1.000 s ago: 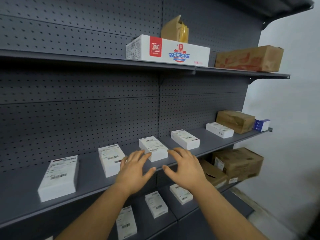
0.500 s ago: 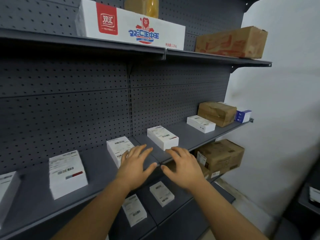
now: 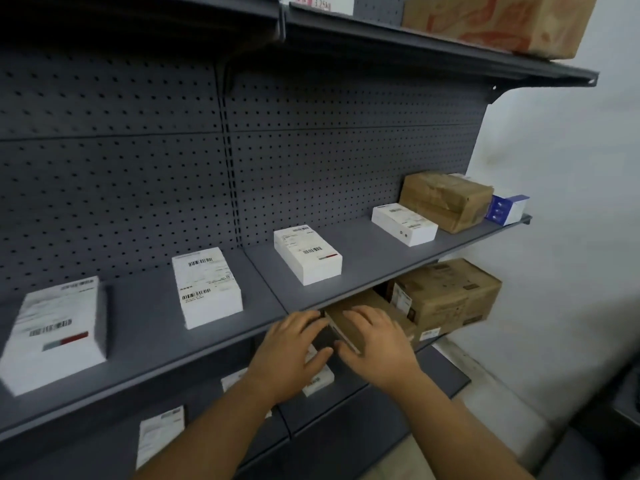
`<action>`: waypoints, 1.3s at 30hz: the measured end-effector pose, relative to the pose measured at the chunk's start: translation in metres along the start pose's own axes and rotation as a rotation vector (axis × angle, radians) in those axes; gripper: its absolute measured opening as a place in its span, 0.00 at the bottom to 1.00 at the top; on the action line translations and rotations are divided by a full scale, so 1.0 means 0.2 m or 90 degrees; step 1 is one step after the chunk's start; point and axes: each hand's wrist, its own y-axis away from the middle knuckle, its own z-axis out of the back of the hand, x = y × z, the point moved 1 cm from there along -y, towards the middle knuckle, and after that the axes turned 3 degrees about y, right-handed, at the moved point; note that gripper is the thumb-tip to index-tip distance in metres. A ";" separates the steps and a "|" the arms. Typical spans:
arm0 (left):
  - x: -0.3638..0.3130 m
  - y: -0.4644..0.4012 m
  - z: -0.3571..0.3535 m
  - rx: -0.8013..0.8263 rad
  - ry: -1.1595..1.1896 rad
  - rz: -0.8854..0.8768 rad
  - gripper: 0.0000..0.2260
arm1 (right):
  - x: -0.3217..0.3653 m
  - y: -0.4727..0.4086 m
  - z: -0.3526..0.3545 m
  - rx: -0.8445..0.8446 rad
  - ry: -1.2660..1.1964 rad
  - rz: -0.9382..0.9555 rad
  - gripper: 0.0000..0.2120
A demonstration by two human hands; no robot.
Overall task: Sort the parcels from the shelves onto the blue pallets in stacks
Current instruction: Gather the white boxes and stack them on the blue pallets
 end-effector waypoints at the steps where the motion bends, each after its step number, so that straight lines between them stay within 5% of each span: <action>1: -0.01 0.00 -0.04 0.004 0.002 0.017 0.26 | -0.04 0.00 -0.03 0.007 -0.005 0.013 0.30; 24: 0.41 0.17 -1.07 0.088 0.026 0.379 0.34 | -0.34 -0.06 -1.16 0.220 -0.059 0.110 0.35; 39: 0.90 0.26 -1.49 0.115 -0.010 0.433 0.35 | -0.44 -0.25 -1.99 0.246 0.005 0.081 0.30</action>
